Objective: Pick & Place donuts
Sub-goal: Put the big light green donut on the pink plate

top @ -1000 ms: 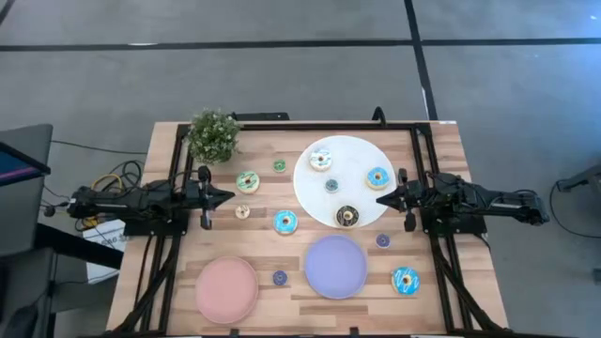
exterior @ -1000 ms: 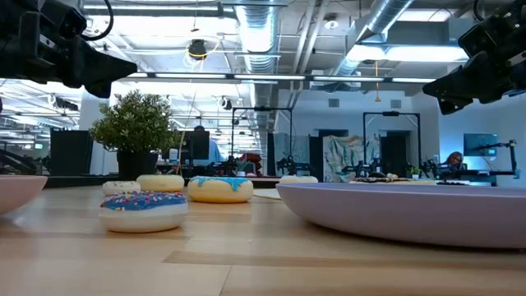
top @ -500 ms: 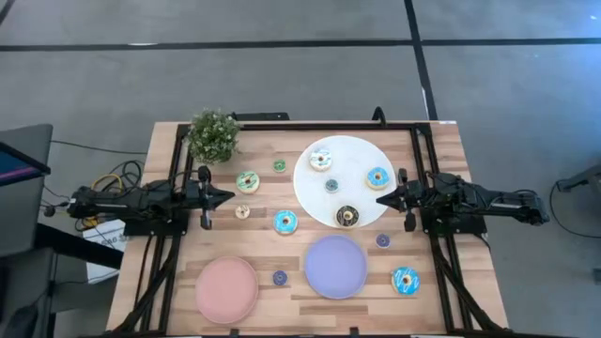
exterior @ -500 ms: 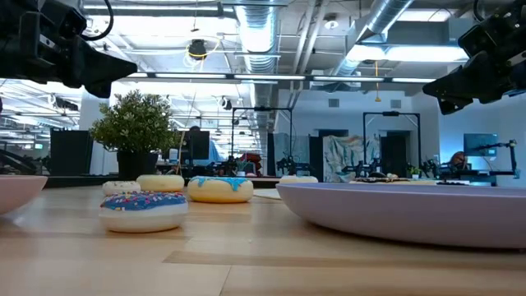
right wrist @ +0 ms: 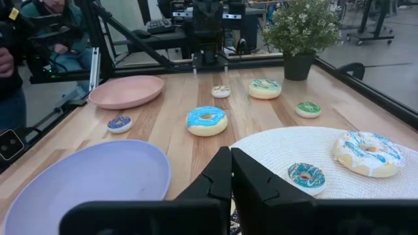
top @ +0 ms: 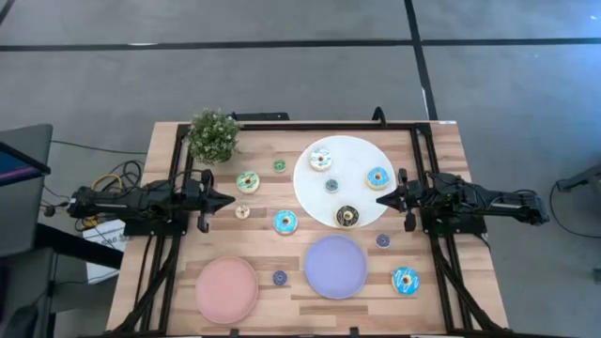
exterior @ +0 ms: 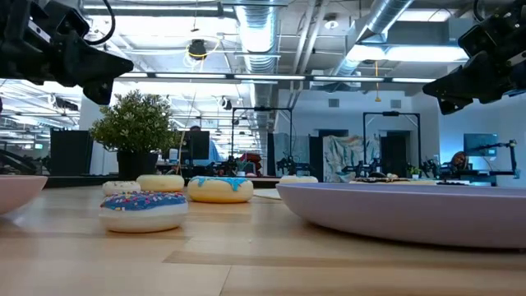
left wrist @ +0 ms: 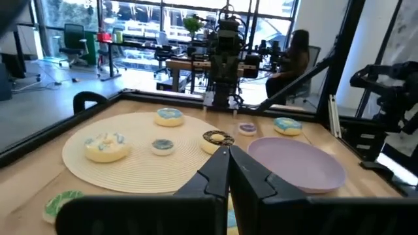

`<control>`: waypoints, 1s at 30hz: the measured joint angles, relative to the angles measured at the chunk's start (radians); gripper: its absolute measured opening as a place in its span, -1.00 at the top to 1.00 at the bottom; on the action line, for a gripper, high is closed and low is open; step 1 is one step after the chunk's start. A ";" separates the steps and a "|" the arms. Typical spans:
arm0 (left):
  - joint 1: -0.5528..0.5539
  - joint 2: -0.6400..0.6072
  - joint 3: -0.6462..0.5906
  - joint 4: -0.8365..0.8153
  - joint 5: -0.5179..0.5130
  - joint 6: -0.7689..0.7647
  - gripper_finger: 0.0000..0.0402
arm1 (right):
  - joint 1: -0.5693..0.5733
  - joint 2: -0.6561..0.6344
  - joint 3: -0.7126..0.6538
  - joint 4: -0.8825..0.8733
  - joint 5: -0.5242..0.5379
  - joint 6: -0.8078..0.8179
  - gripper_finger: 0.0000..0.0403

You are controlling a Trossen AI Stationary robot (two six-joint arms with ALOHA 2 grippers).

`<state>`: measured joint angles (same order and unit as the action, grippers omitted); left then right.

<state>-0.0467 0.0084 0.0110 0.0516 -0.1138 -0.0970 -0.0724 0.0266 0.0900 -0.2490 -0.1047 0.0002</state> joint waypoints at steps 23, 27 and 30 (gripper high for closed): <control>0.000 0.623 0.436 -0.168 -0.432 0.027 1.00 | 0.000 0.000 0.000 0.000 0.000 0.000 1.00; 0.002 0.812 0.559 -0.166 -0.502 -0.014 1.00 | 0.000 0.000 0.000 0.000 0.000 0.000 1.00; 0.015 0.933 0.646 -0.166 -0.521 -0.009 1.00 | 0.000 0.000 0.000 0.000 0.000 0.000 1.00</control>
<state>-0.0316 0.9409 0.6567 -0.1149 -0.6344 -0.1059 -0.0727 0.0269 0.0901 -0.2489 -0.1046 0.0002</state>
